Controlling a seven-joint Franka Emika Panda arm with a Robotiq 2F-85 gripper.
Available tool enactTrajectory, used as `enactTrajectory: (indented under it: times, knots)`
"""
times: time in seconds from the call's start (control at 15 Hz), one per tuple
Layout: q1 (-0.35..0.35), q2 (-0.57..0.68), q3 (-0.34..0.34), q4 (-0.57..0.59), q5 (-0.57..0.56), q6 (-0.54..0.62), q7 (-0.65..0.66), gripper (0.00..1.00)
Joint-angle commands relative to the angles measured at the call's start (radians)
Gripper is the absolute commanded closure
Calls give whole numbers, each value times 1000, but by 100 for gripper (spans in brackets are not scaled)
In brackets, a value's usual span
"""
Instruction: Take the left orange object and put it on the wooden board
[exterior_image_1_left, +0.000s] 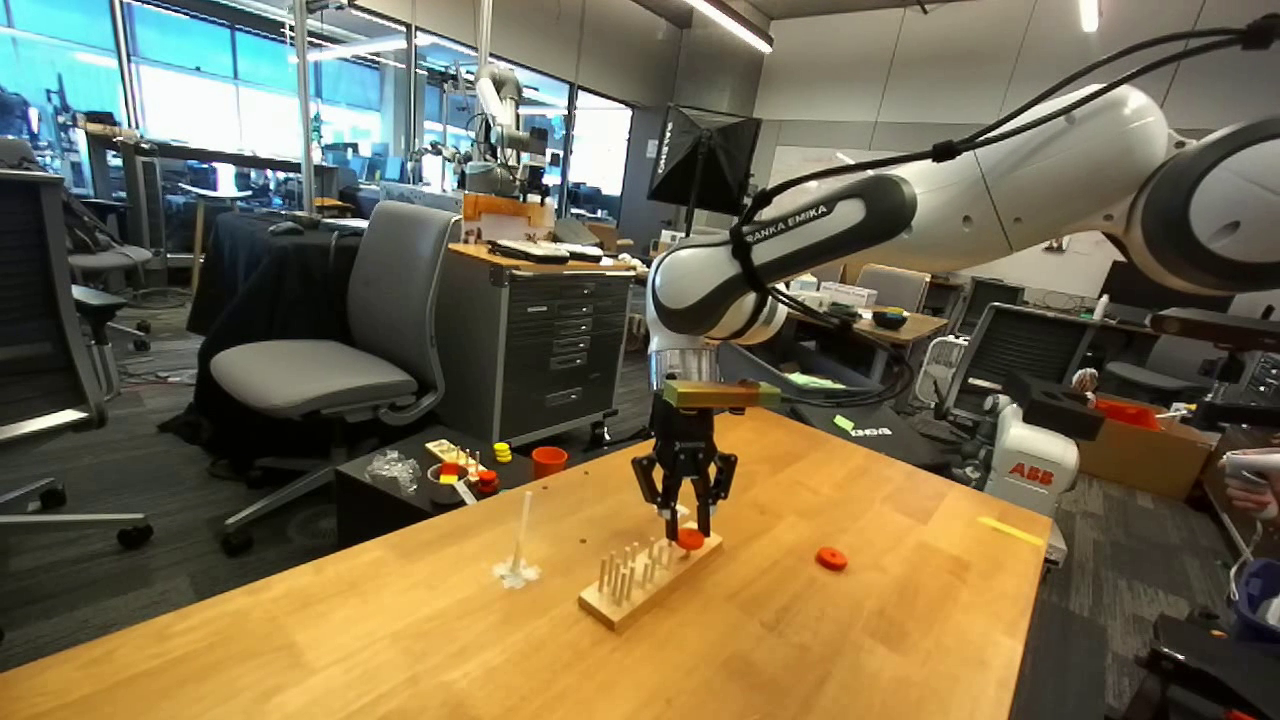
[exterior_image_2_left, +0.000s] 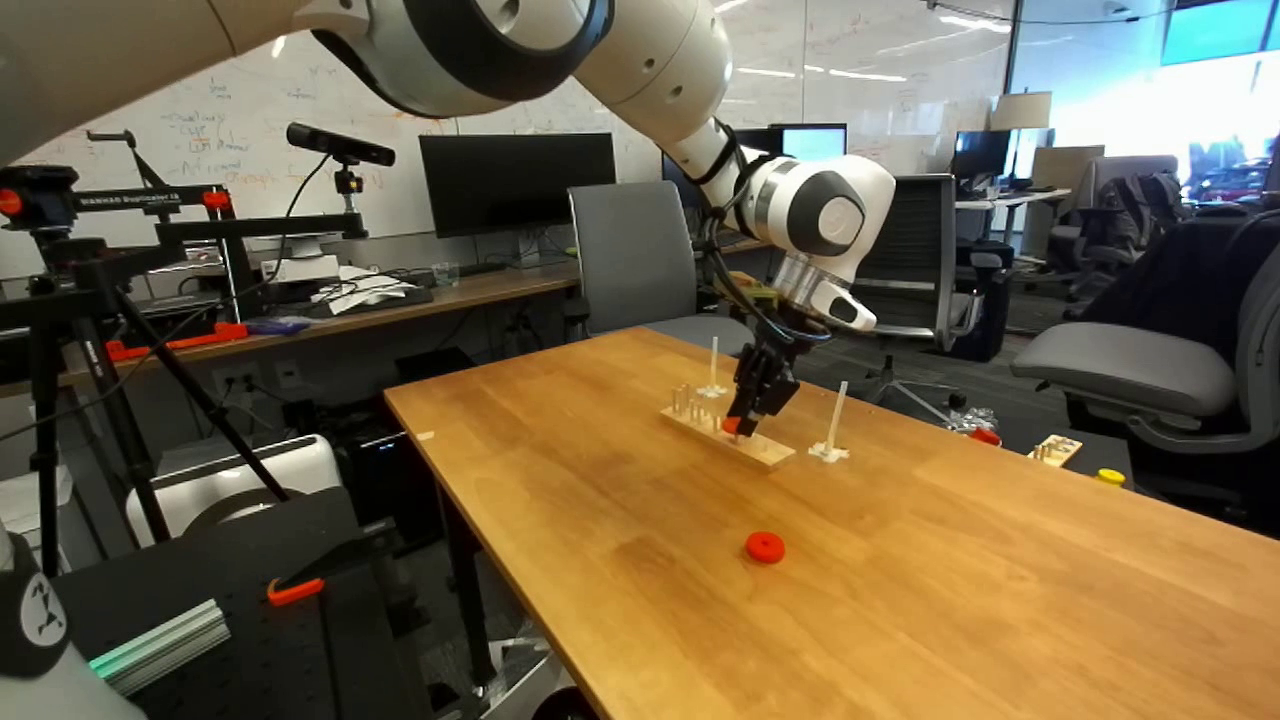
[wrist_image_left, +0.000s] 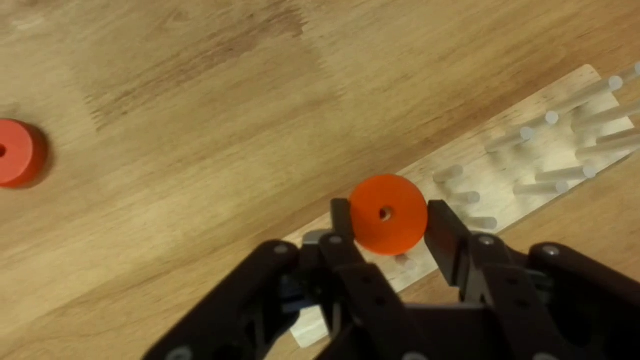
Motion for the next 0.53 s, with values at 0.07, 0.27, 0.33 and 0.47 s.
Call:
enactTrajectory:
  times: [0.07, 0.27, 0.33, 0.47]
  knots:
    - [-4, 54, -7, 96, 14, -65, 20, 83]
    - [-10, 72, -4, 117, 16, -89, 20, 83]
    - [-9, 79, -5, 124, 15, -99, 22, 83]
    - [-12, 84, -3, 130, 19, -114, 26, 31]
